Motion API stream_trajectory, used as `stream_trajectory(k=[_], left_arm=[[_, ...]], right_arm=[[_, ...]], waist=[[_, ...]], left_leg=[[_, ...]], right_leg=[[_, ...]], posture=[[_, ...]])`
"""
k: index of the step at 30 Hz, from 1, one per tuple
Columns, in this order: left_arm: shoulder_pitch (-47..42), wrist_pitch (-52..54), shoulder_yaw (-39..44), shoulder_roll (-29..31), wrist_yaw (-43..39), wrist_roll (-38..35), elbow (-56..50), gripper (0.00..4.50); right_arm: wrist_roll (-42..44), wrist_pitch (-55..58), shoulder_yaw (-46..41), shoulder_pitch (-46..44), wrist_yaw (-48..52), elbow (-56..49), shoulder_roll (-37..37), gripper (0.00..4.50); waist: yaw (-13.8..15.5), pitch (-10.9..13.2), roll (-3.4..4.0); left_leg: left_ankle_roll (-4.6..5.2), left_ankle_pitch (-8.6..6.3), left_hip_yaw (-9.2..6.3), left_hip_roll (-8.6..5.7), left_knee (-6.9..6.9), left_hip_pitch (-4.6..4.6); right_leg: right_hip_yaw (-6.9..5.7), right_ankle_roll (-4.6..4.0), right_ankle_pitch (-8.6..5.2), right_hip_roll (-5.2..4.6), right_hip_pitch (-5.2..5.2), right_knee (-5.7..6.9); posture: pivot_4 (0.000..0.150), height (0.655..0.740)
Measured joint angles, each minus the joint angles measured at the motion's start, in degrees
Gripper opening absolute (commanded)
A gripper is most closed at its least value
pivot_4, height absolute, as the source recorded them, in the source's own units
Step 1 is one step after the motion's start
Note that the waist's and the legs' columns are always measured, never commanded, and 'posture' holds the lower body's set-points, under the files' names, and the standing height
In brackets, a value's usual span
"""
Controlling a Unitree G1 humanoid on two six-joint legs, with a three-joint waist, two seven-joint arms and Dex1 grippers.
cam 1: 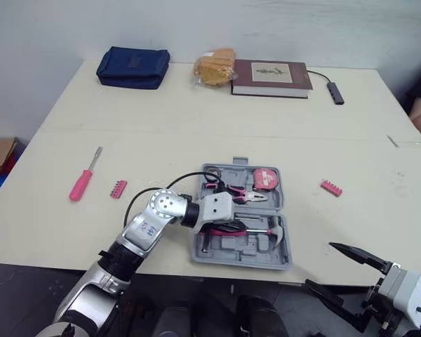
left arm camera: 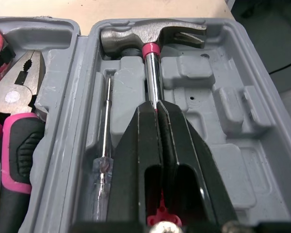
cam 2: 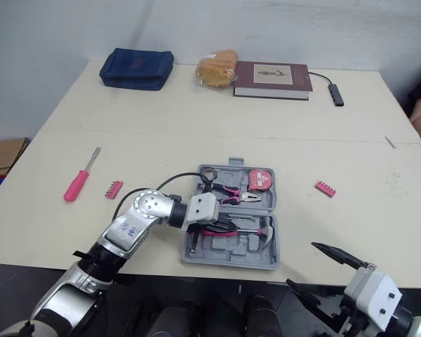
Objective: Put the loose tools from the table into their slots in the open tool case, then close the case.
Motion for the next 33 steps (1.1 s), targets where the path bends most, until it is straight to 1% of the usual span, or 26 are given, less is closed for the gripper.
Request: stream_trajectory(k=[5, 6, 8, 9, 12, 14, 15, 17, 19, 22, 25, 26, 27, 28, 29, 30, 31, 33], left_arm=[[-2.0, 1.8, -4.0, 0.2, -0.2, 3.5, 0.1, 0.06], [-2.1, 2.0, -4.4, 0.2, -0.1, 3.8, 0.0, 0.06], [-2.4, 3.8, -5.1, 0.2, 0.1, 4.0, -0.1, 0.06], [-2.4, 4.5, -5.3, 0.2, 0.2, 4.1, -0.3, 0.06], [-2.4, 3.9, -5.5, 0.7, 0.1, 4.2, -0.4, 0.06], [-1.7, 2.3, -5.0, 0.6, 0.5, 4.1, -0.1, 0.06], [-1.1, 0.6, -3.5, -0.1, 0.6, 3.2, 0.4, 0.06], [1.5, -2.7, 0.7, -2.3, -1.3, -2.2, 3.1, 0.06], [2.1, -4.9, 4.4, -3.0, -4.5, -7.7, 3.8, 0.06], [1.0, -7.7, 10.1, -1.4, -6.6, -11.8, 3.8, 0.06], [1.7, -7.0, 16.2, 1.6, -8.4, -16.8, 2.8, 0.87], [2.4, -5.8, 17.9, 2.9, -8.4, -18.3, 2.0, 1.26], [3.3, -4.6, 19.7, 4.7, -8.3, -19.3, 1.5, 1.81], [3.9, -3.6, 21.3, 6.4, -8.2, -19.7, 1.6, 2.01], [4.6, -2.9, 23.0, 8.0, -8.0, -20.0, 1.6, 2.72], [5.1, -2.8, 24.2, 8.9, -7.9, -20.3, 1.6, 3.12], [6.1, -4.5, 25.9, 11.1, -7.9, -20.3, 2.7, 3.61], [7.0, -7.2, 29.6, 15.3, -7.0, -19.4, 7.7, 4.43]], right_arm=[[0.0, -0.3, 0.1, -0.4, 0.0, 0.2, 0.0, 4.5], [0.0, -0.5, 0.2, -0.4, 0.0, 0.3, 0.0, 4.5], [0.0, -0.6, 0.6, -0.7, 0.0, 0.4, -0.1, 4.5], [0.0, -0.6, 0.9, -0.8, 0.0, 0.4, -0.1, 4.5], [0.0, -0.7, 1.0, -0.9, 0.0, 0.7, -0.1, 4.5], [-0.1, -0.8, 1.1, -0.9, 0.0, 1.3, -0.1, 4.5], [-0.1, -0.9, 1.1, -0.9, 0.0, 1.5, -0.1, 4.5], [0.0, -1.2, 1.1, -1.4, 0.1, 2.4, -0.1, 4.5], [0.0, -2.1, 1.0, -1.6, 0.4, 3.4, -0.1, 4.5], [-0.1, -4.3, 0.0, -3.4, 0.8, 5.5, -0.4, 4.5], [-0.5, -7.4, -3.4, -4.1, 2.0, 10.3, -1.5, 4.5], [-0.4, -7.9, -4.4, -4.3, 2.6, 11.7, -1.9, 4.5], [0.0, -8.5, -5.6, -4.4, 3.4, 13.0, -2.3, 4.5], [0.5, -8.6, -6.7, -4.3, 3.9, 14.0, -2.6, 4.5], [1.0, -8.9, -7.8, -4.4, 4.5, 14.9, -2.8, 4.5], [1.3, -9.2, -8.3, -4.5, 4.8, 15.6, -3.2, 4.5], [1.4, -9.9, -8.7, -5.4, 5.4, 16.5, -3.9, 4.5], [1.5, -11.1, -10.6, -5.7, 6.2, 18.3, -4.6, 4.5]], waist=[[0.5, -0.9, -0.03], [0.5, -0.9, 0.0], [0.6, -1.0, 0.05], [0.6, -1.2, 0.09], [0.5, -1.5, 0.24], [0.5, -1.6, 0.3], [0.5, -1.6, 0.36], [0.5, -1.3, 0.57], [0.3, -0.8, 0.51], [0.3, -0.8, 0.56], [-0.3, -0.7, 0.57], [-0.4, -0.7, 0.57], [-0.6, -0.7, 0.58], [-0.6, -0.7, 0.58], [-0.5, -0.6, 0.58], [-0.5, -0.5, 0.58], [-0.5, -0.4, 0.56], [-0.6, -0.2, 0.58]], left_leg=[[0.08, -0.16, -0.01, 0.03, 0.0, 0.13], [0.1, -0.24, -0.01, 0.07, -0.01, 0.27], [0.28, -0.59, -0.02, 0.19, -0.19, 0.93], [0.42, -0.75, -0.01, 0.24, -0.29, 0.97], [0.45, -0.85, -0.02, 0.32, -0.31, 1.18], [0.44, -0.84, -0.02, 0.32, -0.31, 1.16], [0.44, -0.84, -0.02, 0.32, -0.31, 1.12], [0.15, -0.62, 0.0, 0.32, -0.25, 0.88], [0.03, -0.54, -0.02, 0.33, -0.26, 0.68], [-0.02, -0.54, -0.02, 0.34, -0.29, 0.65], [0.01, -0.55, 0.02, 0.33, -0.29, 0.65], [0.03, -0.56, 0.02, 0.32, -0.3, 0.66], [0.05, -0.57, 0.04, 0.32, -0.31, 0.7], [0.05, -0.57, 0.04, 0.33, -0.33, 0.72], [0.05, -0.57, 0.03, 0.33, -0.33, 0.72], [0.04, -0.57, 0.03, 0.33, -0.33, 0.73], [0.03, -0.58, 0.03, 0.33, -0.33, 0.79], [-0.01, -0.59, 0.03, 0.34, -0.36, 0.82]], right_leg=[[0.01, 0.0, 0.0, 0.0, 0.18, -0.15], [0.02, -0.02, -0.01, -0.01, 0.31, -0.21], [-0.03, -0.07, -0.04, 0.02, 0.98, -0.5], [-0.05, -0.09, -0.05, 0.03, 1.17, -0.62], [-0.05, -0.13, -0.08, 0.02, 1.16, -0.69], [-0.05, -0.13, -0.08, 0.01, 1.13, -0.69], [-0.05, -0.13, -0.08, 0.0, 1.09, -0.7], [-0.05, -0.13, -0.07, -0.03, 0.85, -0.67], [-0.11, -0.17, -0.05, -0.02, 0.63, -0.63], [-0.22, -0.21, -0.07, 0.02, 0.62, -0.65], [-0.26, -0.19, -0.07, 0.06, 0.69, -0.74], [-0.26, -0.19, -0.07, 0.07, 0.72, -0.77], [-0.25, -0.18, -0.07, 0.08, 0.75, -0.79], [-0.26, -0.18, -0.07, 0.08, 0.76, -0.79], [-0.27, -0.18, -0.07, 0.08, 0.77, -0.79], [-0.26, -0.17, -0.07, 0.08, 0.78, -0.79], [-0.24, -0.16, -0.06, 0.08, 0.81, -0.78], [-0.24, -0.16, -0.06, 0.08, 0.79, -0.75]], posture=[[0.15, 0.74], [0.15, 0.74], [0.15, 0.74], [0.15, 0.74], [0.15, 0.74], [0.15, 0.74], [0.15, 0.74], [0.15, 0.74], [0.15, 0.74], [0.15, 0.74], [0.15, 0.74], [0.15, 0.74], [0.15, 0.74], [0.15, 0.74], [0.15, 0.74], [0.15, 0.74], [0.15, 0.74], [0.15, 0.74]])
